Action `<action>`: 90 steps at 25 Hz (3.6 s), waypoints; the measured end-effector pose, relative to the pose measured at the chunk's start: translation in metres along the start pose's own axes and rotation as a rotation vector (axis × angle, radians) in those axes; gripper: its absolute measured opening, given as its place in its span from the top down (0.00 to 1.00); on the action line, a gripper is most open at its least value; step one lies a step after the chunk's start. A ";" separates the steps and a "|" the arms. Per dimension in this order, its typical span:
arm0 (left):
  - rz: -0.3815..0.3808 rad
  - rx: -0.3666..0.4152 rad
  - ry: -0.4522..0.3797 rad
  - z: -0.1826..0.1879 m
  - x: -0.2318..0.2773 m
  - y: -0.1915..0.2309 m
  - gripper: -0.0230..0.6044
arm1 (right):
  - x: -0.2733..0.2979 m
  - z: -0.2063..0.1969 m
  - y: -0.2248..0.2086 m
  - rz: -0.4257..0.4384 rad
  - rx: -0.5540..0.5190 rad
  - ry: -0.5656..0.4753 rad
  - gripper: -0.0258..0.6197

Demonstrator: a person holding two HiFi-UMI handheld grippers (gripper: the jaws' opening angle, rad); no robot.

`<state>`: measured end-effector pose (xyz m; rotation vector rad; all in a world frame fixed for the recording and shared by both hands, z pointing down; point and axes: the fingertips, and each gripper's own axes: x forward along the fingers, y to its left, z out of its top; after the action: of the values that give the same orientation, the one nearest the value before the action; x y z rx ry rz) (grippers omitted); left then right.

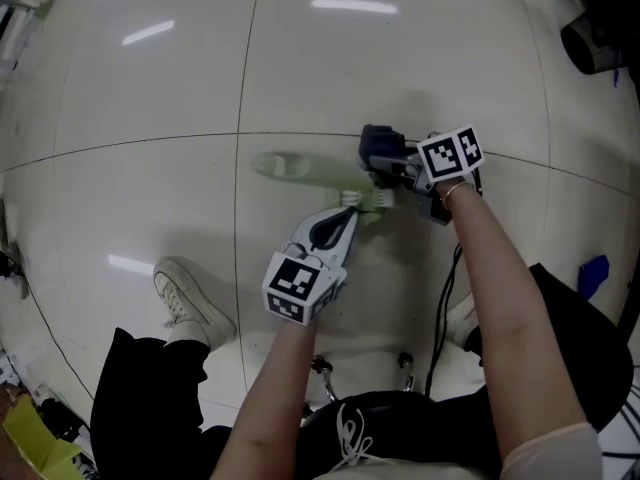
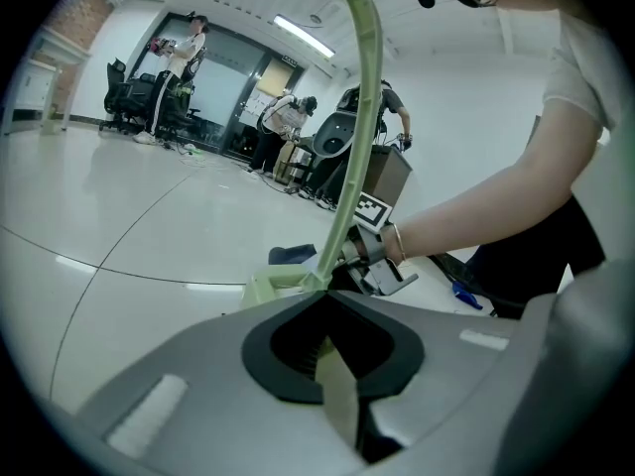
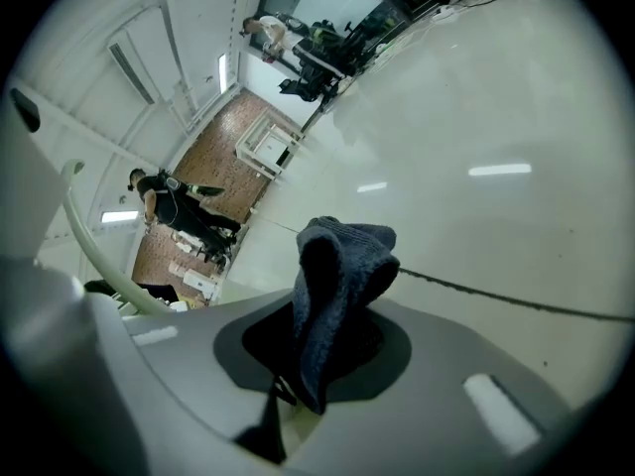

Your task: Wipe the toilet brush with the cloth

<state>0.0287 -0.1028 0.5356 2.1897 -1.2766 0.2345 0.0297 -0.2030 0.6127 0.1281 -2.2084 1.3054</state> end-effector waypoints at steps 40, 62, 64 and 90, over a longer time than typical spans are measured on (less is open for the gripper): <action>0.156 -0.140 -0.179 0.010 -0.131 0.113 0.95 | 0.074 -0.102 0.112 -0.531 0.126 -0.503 0.86; 0.210 -0.171 -0.247 0.023 -0.172 0.148 0.95 | 0.093 -0.019 0.147 -0.503 0.222 -0.632 0.86; 0.218 -0.184 -0.256 0.024 -0.175 0.157 0.95 | 0.093 -0.014 0.138 -0.518 0.270 -0.650 0.86; 0.149 -0.138 -0.432 0.119 -0.171 0.119 0.95 | 0.035 -0.166 0.104 -0.651 0.413 -0.482 0.86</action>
<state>-0.1769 -0.0884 0.4130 2.0949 -1.6350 -0.2785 0.0330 -0.0035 0.6105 1.3153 -1.9355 1.4007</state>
